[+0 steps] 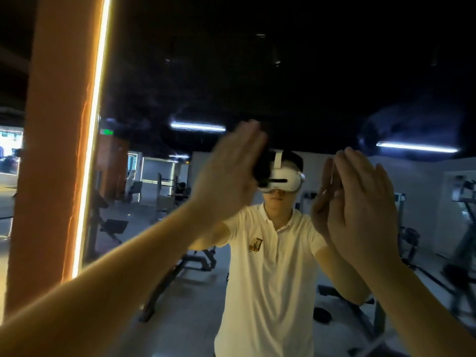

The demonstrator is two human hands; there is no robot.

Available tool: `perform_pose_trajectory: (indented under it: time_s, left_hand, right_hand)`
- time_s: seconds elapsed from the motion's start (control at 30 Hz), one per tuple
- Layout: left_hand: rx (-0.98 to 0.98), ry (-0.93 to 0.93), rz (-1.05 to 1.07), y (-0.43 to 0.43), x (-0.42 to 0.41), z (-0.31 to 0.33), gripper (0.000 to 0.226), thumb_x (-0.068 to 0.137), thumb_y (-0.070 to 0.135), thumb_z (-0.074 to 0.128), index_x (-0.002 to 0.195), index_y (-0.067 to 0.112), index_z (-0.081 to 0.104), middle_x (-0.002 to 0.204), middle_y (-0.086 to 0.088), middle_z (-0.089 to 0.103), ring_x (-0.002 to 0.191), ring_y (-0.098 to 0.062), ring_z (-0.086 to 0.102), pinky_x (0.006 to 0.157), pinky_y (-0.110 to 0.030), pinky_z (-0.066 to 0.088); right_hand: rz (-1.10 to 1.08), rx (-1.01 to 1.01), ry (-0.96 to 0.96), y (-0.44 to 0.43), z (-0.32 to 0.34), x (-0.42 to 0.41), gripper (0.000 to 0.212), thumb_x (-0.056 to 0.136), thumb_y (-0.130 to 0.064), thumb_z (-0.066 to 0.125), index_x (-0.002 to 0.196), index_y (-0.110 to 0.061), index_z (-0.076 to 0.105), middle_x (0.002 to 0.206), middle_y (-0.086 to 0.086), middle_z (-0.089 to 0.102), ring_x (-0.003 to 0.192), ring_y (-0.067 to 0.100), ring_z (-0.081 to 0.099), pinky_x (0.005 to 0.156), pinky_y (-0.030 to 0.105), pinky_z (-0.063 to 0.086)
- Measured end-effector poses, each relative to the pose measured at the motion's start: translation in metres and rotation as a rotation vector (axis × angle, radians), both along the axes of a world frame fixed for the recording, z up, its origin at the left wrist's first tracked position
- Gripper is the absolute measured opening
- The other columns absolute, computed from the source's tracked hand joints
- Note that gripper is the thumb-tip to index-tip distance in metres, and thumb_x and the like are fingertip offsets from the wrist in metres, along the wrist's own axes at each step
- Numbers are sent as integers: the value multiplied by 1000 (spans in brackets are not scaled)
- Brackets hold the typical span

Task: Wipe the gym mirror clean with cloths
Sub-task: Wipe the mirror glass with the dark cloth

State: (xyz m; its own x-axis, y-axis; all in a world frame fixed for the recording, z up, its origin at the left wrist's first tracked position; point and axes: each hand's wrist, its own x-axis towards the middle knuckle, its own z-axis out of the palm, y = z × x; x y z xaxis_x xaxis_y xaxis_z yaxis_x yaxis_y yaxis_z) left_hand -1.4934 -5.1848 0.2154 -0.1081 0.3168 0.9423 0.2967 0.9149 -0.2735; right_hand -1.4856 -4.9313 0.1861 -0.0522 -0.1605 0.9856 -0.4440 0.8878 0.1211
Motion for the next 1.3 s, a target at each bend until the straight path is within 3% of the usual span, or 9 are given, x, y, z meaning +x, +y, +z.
perform_pose_trajectory:
  time_s: [0.1, 0.17, 0.27, 0.43, 0.6, 0.87, 1.07, 1.17, 1.3]
  left_hand:
    - [406, -7, 82, -72, 11, 14, 74, 88, 29, 37, 158, 5, 35, 168, -20, 23, 156, -38, 20, 128, -50, 14]
    - [476, 14, 149, -80, 15, 20, 72, 86, 28, 33, 154, 4, 40, 163, -24, 28, 148, -44, 28, 121, -59, 26]
    - [410, 8, 44, -29, 9, 25, 76, 86, 31, 30, 155, -1, 37, 163, -24, 28, 149, -42, 25, 123, -54, 25]
    - [189, 2, -28, 111, -12, 35, 75, 108, 54, 24, 164, 9, 3, 173, -13, -4, 160, -25, -9, 130, -44, -3]
    - [-154, -1, -9, 186, -14, 14, 63, 112, 41, 30, 164, 8, 16, 173, -13, 8, 161, -25, 0, 130, -45, 5]
    - [128, -70, 196, 44, -6, -14, 66, 109, 39, 23, 164, 4, 18, 172, -14, -4, 160, -30, -3, 130, -49, 3]
    - [416, -11, 62, 0, 1, -68, 69, 104, 35, 27, 162, -1, 19, 171, -19, 12, 160, -33, 9, 130, -45, 3]
    - [228, -1, -36, 60, -9, -58, 71, 102, 30, 39, 162, -2, 17, 171, -22, 8, 160, -36, 6, 128, -57, 9]
    - [-52, -98, -134, 159, -4, -57, 69, 106, 38, 25, 164, 5, 9, 172, -17, 1, 160, -30, -5, 130, -50, 3]
  right_hand:
    - [-67, 41, 1, 4, -4, -5, 53, 101, -22, 31, 145, 2, 49, 157, 21, 42, 150, 34, 34, 125, 55, 22]
    - [-84, 58, -8, 7, -5, -7, 54, 101, -25, 31, 144, 1, 51, 158, 20, 42, 150, 32, 33, 125, 53, 22]
    - [-79, 91, -11, 14, -4, -4, 54, 101, -26, 32, 143, 0, 54, 157, 18, 44, 150, 32, 36, 124, 51, 22]
    - [-12, 53, -9, 64, -5, 10, 52, 99, -21, 36, 145, -1, 51, 153, 17, 47, 145, 31, 39, 119, 57, 32]
    - [21, -46, 9, 106, -8, 14, 53, 99, -20, 32, 141, 4, 54, 149, 21, 50, 140, 34, 42, 115, 61, 36]
    - [-58, -19, -70, 93, -23, 5, 55, 101, -23, 28, 142, 3, 52, 154, 21, 45, 145, 37, 40, 120, 57, 28]
    - [-119, -31, -86, 87, -38, -3, 57, 101, -23, 27, 149, 3, 44, 159, 21, 39, 151, 33, 32, 123, 58, 24]
    - [-122, -37, -74, 85, -40, -4, 57, 102, -23, 26, 149, 4, 44, 161, 20, 37, 153, 30, 27, 123, 58, 22]
    - [-9, -65, -67, 90, -41, 0, 57, 100, -16, 27, 151, 2, 43, 161, 16, 37, 151, 26, 29, 122, 58, 25]
